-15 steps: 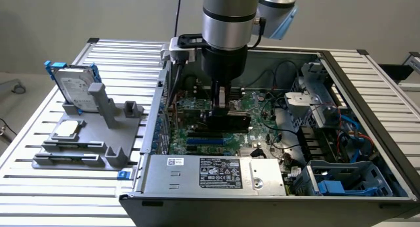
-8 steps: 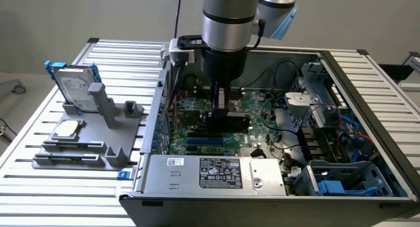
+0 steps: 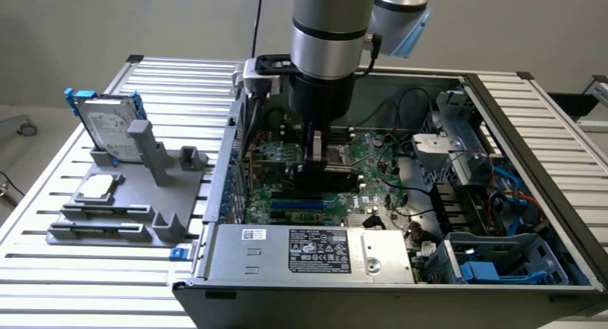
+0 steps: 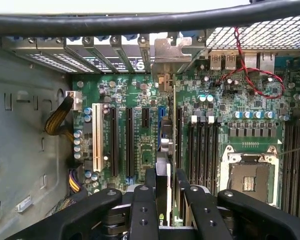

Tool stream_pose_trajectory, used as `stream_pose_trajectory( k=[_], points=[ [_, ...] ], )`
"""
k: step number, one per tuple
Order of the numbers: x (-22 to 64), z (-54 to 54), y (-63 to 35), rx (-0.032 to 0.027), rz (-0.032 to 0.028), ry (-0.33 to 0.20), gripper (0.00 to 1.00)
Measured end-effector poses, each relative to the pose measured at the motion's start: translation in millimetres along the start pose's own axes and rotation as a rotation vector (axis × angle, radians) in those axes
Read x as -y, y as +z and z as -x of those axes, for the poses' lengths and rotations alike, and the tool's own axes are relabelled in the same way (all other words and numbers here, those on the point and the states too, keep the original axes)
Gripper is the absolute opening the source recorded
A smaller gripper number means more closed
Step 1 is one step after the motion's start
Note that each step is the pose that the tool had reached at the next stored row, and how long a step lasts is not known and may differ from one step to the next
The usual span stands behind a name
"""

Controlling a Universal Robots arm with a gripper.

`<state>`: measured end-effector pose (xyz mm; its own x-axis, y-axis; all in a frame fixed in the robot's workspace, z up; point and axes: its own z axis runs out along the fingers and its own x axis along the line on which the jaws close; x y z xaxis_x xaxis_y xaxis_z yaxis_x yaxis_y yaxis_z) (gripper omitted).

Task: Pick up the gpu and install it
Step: 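Insert the gpu into the slot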

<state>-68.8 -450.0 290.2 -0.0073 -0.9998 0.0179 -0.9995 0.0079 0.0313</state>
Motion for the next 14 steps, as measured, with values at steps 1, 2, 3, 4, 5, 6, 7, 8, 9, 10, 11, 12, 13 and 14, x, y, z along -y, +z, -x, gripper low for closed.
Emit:
stream_pose_trajectory(
  k=[1,2,3,4,5,6,7,8,9,10,11,12,13,14],
  points=[
    [0.1,-0.1,0.4,0.0001,0.0001,0.000,0.27],
    [0.1,-0.3,0.8,0.0001,0.0001,0.000,0.27],
    [0.1,-0.7,1.4,0.0002,0.0002,0.000,0.27],
    [0.1,-1.1,2.1,0.0001,0.0002,0.000,0.27],
    [0.2,-1.8,2.9,0.0001,0.0002,0.000,0.27],
    [0.1,-2.1,3.8,0.0003,0.0002,0.000,0.27],
    [0.0,-2.4,4.8,0.0003,0.0002,0.000,0.27],
    [-0.1,-2.6,5.7,0.0002,0.0002,0.000,0.27],
    [-0.6,-2.8,6.3,0.0001,0.0002,0.000,0.27],
    [-1.2,-2.9,6.7,0.0000,0.0004,0.000,0.27],
    [-2.0,-2.9,7.4,0.0001,0.0003,0.000,0.27],
    [-2.5,-2.9,8.0,0.0002,0.0002,0.000,0.27],
    [-2.7,-3.0,8.8,0.0002,0.0003,0.000,0.27],
    [-2.8,-3.0,9.3,0.0002,0.0003,0.000,0.27]
  ],
)
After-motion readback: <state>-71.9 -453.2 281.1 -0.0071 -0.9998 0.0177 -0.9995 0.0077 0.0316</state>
